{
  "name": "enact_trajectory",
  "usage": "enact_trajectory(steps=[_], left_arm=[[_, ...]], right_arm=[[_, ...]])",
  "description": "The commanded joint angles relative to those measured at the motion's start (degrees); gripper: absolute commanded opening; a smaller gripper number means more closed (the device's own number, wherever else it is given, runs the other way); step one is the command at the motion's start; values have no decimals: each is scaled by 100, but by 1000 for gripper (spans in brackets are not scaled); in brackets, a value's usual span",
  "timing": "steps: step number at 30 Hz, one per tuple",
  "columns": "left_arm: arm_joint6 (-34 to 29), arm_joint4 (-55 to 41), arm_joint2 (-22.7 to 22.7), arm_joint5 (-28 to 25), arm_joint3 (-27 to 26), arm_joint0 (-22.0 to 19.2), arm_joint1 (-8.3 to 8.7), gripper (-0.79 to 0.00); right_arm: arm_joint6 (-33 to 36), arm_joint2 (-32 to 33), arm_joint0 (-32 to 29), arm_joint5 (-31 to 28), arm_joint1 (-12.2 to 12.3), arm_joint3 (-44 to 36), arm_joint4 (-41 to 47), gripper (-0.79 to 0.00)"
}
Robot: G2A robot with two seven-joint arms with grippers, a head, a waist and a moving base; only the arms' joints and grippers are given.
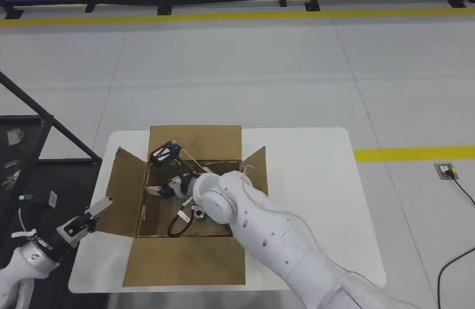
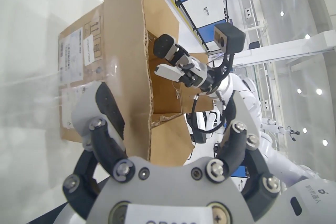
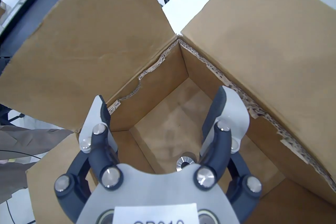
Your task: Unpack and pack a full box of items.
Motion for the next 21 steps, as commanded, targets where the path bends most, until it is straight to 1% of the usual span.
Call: enact_trajectory(steps=[1,2,4,5,6,8,9,13,16,21], left_arm=[[-55,-7,-45,-19,-146,98,1,0],[-92,-14,-53,-25,-212,132,2,0],[-253,-70,-27,-28,-320,168,6,0],[-311,-39,-6,-11,-356,161,11,0],[-333,33,34,24,-391,144,15,0],[-355,127,171,109,-435,75,18,0],[-340,195,247,158,-445,28,19,0],[-379,393,614,349,-444,-190,21,0],[-271,778,883,529,-456,-358,22,0],[-240,1003,1205,660,-443,-557,16,0]], right_arm=[[362,502,-626,7,280,-1284,-230,-37],[528,769,-954,-60,398,-1869,-260,-34],[940,1310,-1614,-296,605,-2964,-222,-65],[1121,1545,-1907,-434,684,-3422,-161,-62],[1290,1756,-2160,-593,748,-3797,-14,-55],[1527,2108,-2526,-861,845,-4340,256,0],[1608,2252,-2659,-975,881,-4535,417,0],[1907,2675,-2997,-1450,985,-4940,1420,0],[1907,2675,-2997,-1450,985,-4940,1420,0],[1907,2675,-2997,-1450,985,-4940,1420,0]])
